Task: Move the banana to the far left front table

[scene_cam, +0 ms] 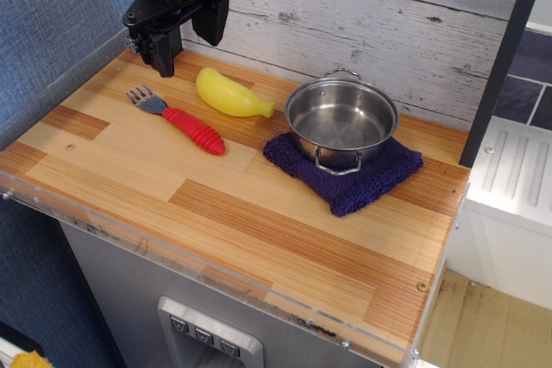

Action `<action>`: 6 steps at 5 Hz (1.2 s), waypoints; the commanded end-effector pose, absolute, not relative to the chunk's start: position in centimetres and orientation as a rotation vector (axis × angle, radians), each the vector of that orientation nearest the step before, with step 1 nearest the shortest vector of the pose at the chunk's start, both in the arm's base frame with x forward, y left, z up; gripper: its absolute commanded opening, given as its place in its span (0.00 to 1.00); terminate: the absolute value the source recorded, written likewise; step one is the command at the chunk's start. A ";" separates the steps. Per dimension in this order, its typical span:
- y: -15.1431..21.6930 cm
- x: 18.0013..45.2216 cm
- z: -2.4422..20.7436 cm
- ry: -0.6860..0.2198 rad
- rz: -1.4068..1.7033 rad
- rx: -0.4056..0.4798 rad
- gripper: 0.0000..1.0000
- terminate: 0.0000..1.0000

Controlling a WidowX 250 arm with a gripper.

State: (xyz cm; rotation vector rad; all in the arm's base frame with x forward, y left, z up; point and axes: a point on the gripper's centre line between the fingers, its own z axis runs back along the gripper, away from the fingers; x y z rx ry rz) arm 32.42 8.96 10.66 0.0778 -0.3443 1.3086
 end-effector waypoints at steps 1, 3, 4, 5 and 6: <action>9.0 32.4 10.7 -0.344 1.309 0.078 1.00 0.00; 8.7 37.4 10.3 -0.365 1.260 -0.047 1.00 0.00; 9.1 39.0 9.8 -0.383 1.208 -0.056 1.00 0.00; 9.6 39.3 8.6 -0.346 1.195 -0.038 1.00 0.00; 9.8 39.3 7.4 -0.302 1.166 -0.011 1.00 0.00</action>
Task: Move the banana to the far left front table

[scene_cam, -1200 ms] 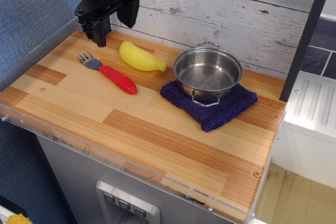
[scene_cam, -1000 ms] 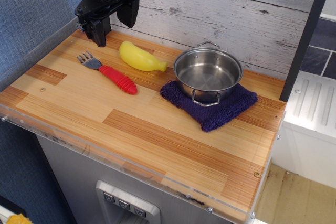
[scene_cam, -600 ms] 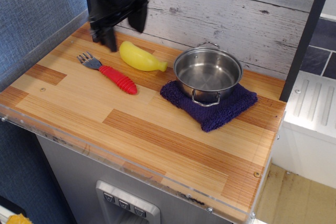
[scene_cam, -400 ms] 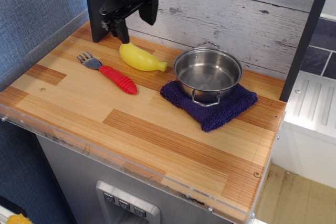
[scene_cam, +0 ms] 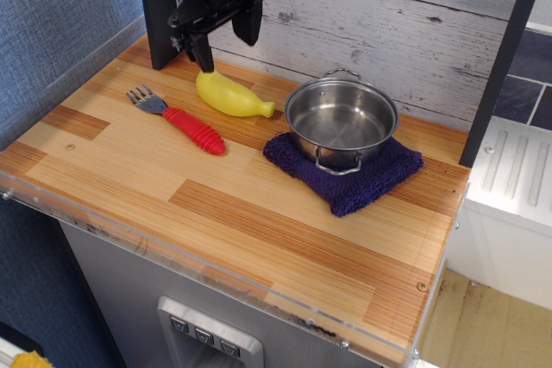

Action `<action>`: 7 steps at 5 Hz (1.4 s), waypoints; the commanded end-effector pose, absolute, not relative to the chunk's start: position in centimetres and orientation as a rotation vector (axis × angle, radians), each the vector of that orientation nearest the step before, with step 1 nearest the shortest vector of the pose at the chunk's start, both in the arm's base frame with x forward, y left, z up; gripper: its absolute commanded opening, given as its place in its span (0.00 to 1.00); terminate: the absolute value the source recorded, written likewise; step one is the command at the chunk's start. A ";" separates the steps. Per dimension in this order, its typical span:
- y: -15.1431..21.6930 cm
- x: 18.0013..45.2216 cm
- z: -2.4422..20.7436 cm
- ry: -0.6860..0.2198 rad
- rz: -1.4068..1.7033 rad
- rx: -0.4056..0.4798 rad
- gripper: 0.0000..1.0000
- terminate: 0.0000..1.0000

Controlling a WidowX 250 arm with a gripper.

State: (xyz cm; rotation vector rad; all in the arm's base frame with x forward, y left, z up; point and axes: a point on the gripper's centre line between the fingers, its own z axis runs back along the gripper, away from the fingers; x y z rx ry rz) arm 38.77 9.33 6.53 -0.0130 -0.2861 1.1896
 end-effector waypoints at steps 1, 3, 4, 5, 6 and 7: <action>9.9 39.5 6.1 -0.261 1.154 -0.013 1.00 0.00; 9.8 39.4 3.7 -0.200 1.127 -0.007 1.00 0.00; 9.6 38.9 2.7 -0.156 1.111 0.002 1.00 0.00; 9.3 38.8 2.2 -0.140 1.096 -0.014 1.00 0.00; 9.1 38.8 2.4 -0.157 1.096 -0.017 0.00 0.00; 9.0 39.0 2.8 -0.166 1.090 -0.029 0.00 0.00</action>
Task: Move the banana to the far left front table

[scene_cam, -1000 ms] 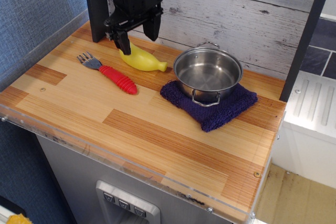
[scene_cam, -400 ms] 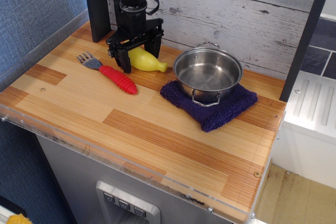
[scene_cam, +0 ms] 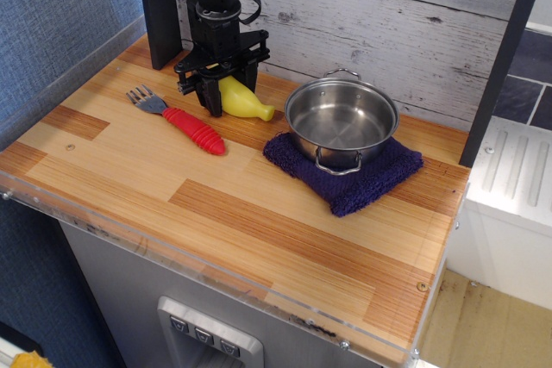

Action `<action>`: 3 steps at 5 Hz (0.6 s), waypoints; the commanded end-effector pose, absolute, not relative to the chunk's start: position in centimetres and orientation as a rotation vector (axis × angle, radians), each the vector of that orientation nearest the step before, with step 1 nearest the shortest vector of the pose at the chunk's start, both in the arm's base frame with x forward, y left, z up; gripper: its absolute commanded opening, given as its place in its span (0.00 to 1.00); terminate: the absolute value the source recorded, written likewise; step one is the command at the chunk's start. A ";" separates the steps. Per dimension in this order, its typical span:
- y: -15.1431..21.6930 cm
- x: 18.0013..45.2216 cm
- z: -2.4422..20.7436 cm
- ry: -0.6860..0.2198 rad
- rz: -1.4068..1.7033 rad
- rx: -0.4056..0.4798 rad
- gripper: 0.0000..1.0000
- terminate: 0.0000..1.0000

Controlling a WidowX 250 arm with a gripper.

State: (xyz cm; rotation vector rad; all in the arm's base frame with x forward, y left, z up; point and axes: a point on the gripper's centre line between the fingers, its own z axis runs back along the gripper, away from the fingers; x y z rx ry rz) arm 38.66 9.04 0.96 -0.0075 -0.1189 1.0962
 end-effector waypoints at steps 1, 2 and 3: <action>8.6 39.6 3.4 -0.177 1.059 -0.058 0.00 0.00; 8.0 40.6 5.7 -0.211 1.025 -0.075 0.00 0.00; 7.9 40.1 8.5 -0.247 1.022 -0.065 0.00 0.00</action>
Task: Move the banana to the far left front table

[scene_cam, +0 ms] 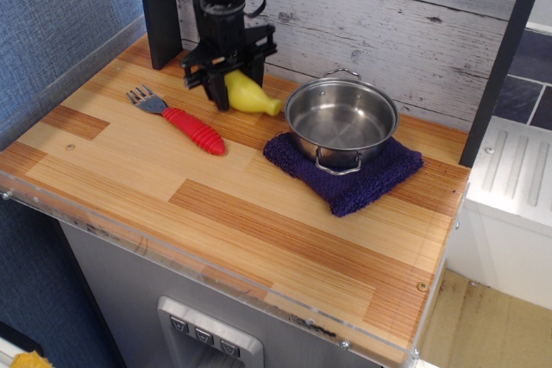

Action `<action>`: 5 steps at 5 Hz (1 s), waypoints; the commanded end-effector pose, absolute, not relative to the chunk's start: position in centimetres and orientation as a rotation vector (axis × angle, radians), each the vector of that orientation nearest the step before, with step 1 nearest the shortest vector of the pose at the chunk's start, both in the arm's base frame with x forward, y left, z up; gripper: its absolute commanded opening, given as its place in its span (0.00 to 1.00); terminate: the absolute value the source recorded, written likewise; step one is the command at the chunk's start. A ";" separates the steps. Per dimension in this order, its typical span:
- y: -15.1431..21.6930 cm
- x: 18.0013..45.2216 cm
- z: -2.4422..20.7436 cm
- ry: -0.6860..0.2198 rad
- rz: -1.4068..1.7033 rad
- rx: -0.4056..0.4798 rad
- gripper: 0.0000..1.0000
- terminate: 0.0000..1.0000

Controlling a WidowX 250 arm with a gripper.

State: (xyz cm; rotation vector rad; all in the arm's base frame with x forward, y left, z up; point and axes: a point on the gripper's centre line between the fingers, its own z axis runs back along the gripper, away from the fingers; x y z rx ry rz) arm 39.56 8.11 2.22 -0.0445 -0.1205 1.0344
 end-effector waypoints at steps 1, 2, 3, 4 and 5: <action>8.9 38.2 10.8 -0.274 1.039 -0.046 0.00 0.00; 10.6 35.5 12.6 -0.295 1.085 -0.035 0.00 0.00; 12.1 32.5 13.0 -0.309 1.135 -0.017 0.00 0.00; 13.5 28.9 12.0 -0.294 1.179 0.020 0.00 0.00; 14.4 26.0 10.6 -0.260 1.202 0.052 0.00 0.00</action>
